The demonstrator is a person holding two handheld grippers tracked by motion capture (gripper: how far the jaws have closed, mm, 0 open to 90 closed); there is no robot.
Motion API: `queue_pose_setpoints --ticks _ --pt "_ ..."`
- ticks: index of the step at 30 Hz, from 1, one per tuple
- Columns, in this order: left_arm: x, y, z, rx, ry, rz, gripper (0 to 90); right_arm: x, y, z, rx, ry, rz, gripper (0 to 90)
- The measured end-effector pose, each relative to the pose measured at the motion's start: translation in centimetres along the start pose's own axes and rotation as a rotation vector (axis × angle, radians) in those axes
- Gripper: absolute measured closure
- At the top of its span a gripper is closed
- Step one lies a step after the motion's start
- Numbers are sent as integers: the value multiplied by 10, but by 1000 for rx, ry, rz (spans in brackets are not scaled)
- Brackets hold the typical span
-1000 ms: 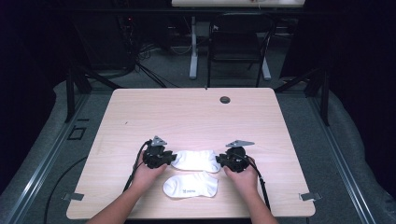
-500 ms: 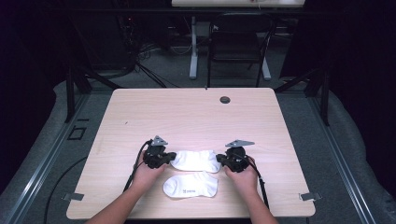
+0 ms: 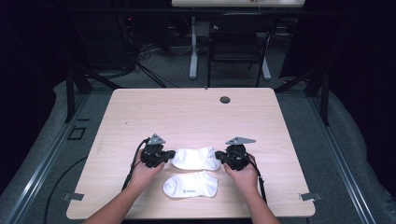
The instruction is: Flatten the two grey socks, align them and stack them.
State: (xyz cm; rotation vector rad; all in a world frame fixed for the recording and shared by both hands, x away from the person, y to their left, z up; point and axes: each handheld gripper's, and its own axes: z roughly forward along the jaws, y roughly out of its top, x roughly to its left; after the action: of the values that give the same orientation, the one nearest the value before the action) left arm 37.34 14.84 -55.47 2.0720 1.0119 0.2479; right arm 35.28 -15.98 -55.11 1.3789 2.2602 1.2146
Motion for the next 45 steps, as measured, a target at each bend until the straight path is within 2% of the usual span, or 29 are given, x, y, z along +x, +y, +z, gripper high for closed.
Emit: queue_pose_setpoints --ticks 3,6,20,22,34,35,45 --pt "-1 1 -3 -12 -4 -3 886 1 1 -3 -6 3 4 864" --pt "-1 1 -7 -17 -9 -2 886 3 4 -6 -7 9 -12 863" --pt "-8 -5 -35 -58 -38 15 886 24 8 -28 -22 56 -68 863" --pt "-9 -7 -38 -63 -39 2 886 26 6 -30 -29 57 -67 863" --pt "-19 -23 -53 -60 -65 9 887 41 -3 -44 -39 92 -88 864" --pt "-20 -25 -55 -62 -70 0 887 41 -4 -46 -29 91 -95 864" --pt "-26 -39 -65 -57 -80 -2 886 50 -16 -53 -23 112 -99 864"
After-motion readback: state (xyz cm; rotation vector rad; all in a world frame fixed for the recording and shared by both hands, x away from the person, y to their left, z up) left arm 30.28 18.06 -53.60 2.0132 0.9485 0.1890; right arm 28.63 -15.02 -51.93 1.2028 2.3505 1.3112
